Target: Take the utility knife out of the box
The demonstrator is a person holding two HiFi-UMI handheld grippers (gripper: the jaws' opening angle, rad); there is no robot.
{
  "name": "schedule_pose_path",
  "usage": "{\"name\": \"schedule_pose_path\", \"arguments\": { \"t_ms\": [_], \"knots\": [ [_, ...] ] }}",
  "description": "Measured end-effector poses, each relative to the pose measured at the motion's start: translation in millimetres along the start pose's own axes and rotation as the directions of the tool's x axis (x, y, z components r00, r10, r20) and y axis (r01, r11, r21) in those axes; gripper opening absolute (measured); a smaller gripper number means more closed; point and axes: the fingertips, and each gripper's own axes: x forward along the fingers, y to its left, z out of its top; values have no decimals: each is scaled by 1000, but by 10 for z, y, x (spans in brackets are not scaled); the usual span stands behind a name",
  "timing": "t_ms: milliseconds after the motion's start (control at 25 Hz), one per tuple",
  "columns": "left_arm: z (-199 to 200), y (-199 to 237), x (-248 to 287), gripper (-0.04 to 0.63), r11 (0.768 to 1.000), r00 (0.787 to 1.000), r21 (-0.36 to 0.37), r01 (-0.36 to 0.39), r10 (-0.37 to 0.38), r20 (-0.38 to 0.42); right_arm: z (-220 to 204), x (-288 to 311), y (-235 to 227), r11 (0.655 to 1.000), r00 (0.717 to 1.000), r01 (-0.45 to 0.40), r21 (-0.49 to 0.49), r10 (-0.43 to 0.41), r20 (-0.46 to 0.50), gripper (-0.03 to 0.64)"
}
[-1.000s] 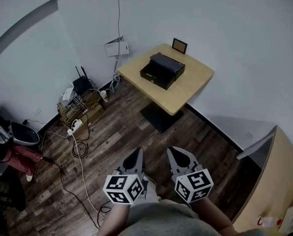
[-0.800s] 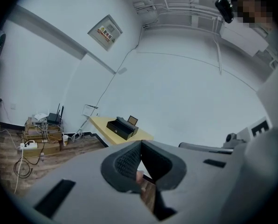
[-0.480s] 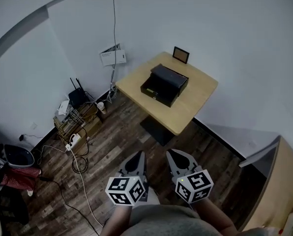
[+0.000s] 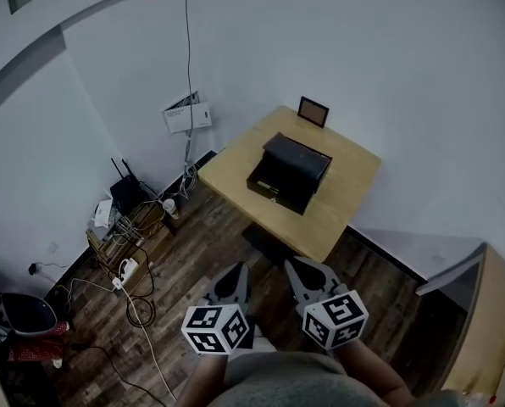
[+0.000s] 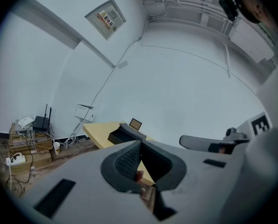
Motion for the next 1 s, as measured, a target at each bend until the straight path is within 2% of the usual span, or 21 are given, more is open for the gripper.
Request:
{"name": "schedule_pose_path", "arguments": {
  "t_ms": [480,1000],
  "knots": [
    [239,624,530,3,999,998,-4,48,-48,-51,133,802,-166,998,998,67,20,-67,7,2],
    [244,843,918,3,999,995,-21,28,-30,-97,226,1147,-695,996,995,90,3,-89,-36,2]
  ]
}}
